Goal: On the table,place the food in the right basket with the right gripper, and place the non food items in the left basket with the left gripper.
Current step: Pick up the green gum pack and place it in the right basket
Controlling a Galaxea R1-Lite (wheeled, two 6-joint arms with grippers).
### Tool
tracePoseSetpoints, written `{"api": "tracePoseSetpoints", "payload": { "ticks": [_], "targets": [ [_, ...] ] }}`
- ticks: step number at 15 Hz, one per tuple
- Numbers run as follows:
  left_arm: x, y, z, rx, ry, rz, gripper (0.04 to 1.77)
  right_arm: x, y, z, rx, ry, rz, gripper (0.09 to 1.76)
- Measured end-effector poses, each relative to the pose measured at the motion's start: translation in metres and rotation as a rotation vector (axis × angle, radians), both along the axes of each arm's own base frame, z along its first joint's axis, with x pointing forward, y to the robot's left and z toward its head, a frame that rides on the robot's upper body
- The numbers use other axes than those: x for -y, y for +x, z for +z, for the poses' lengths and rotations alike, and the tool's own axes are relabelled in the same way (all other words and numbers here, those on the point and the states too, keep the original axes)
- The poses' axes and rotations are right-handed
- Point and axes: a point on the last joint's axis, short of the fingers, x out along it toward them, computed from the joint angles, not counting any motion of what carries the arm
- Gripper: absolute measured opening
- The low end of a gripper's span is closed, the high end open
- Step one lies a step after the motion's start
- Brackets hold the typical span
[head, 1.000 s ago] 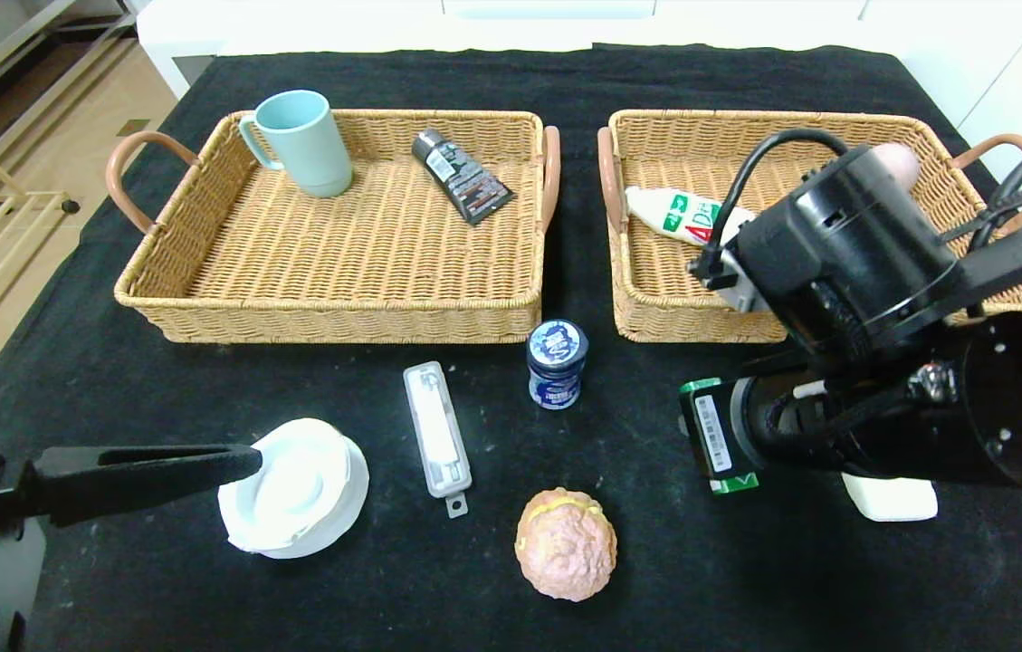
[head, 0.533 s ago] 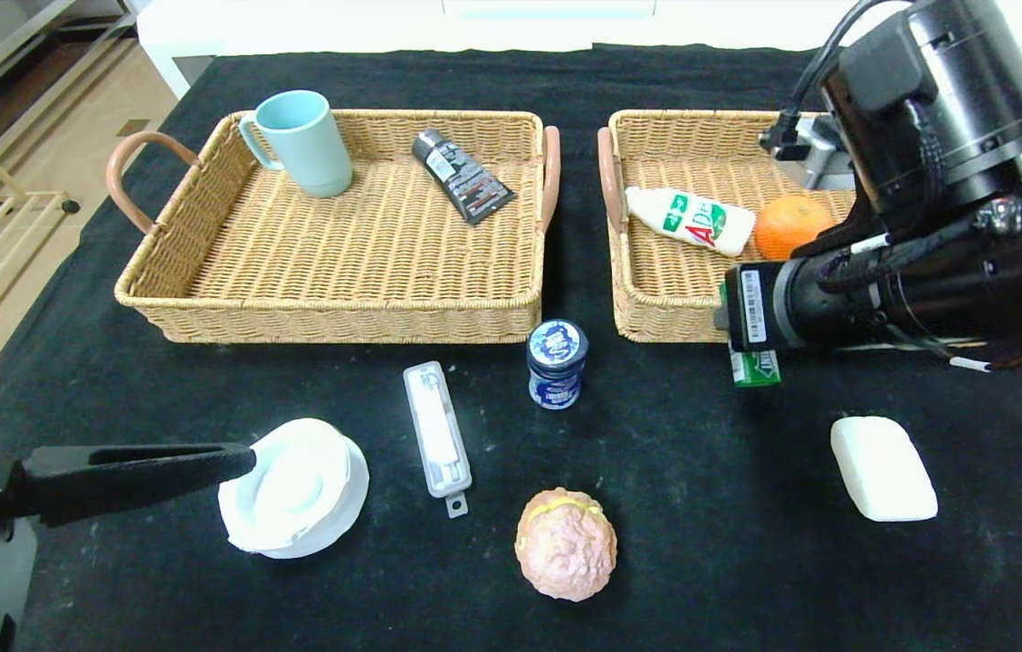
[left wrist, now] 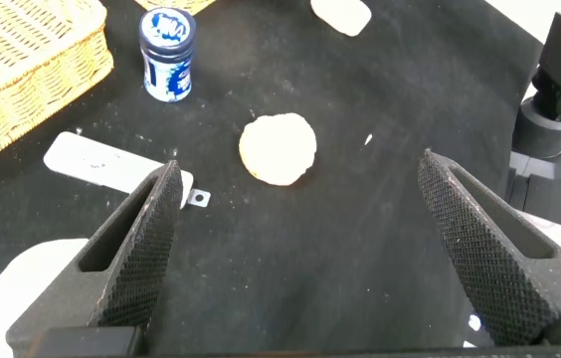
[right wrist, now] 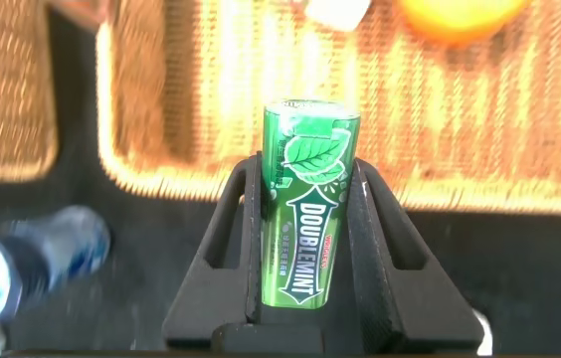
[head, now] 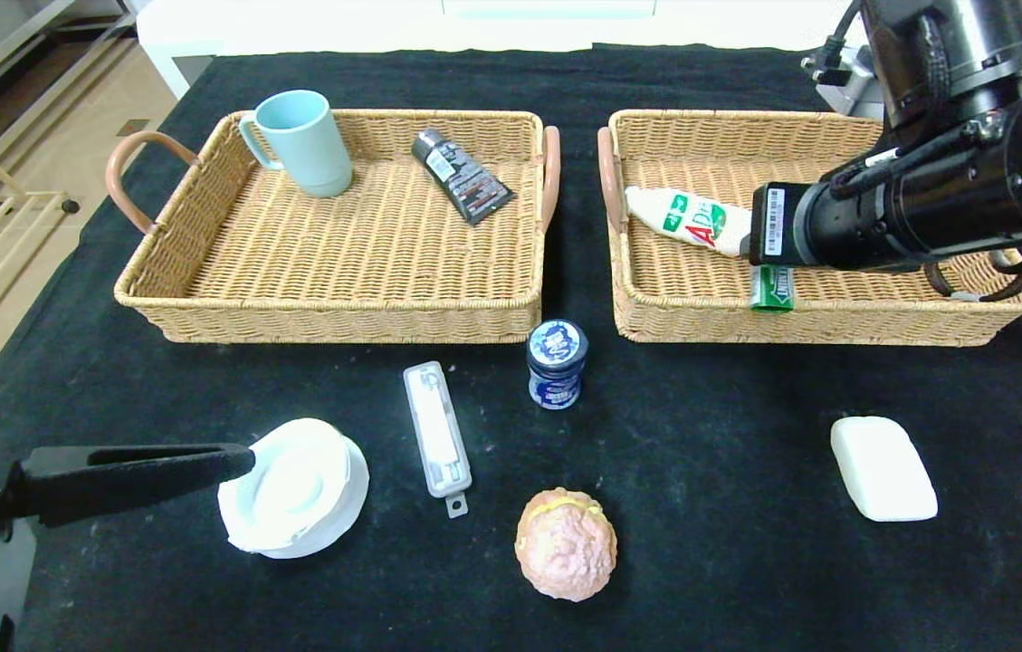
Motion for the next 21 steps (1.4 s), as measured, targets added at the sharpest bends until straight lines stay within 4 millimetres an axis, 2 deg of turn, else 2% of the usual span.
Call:
{"api": "tracePoseSetpoints", "payload": {
  "ticks": [6,11,16,21],
  "targets": [
    [-0.001,-0.001,0.001,0.004,-0.003,0.0,1.72,-0.004,0.035,0.013,0.165,0.063,-0.027,0.59],
    [-0.001,-0.001,0.001,0.006,-0.004,0.0,1.72,-0.014,0.055,-0.002,0.187,0.061,-0.032,0.59],
    [-0.001,-0.002,0.001,0.01,-0.005,0.0,1.72,-0.019,0.061,-0.007,0.189,0.059,-0.024,0.59],
    [-0.001,-0.002,0.001,0.008,-0.004,0.0,1.72,-0.019,0.061,-0.009,0.183,0.058,-0.025,1.11]
  ]
}}
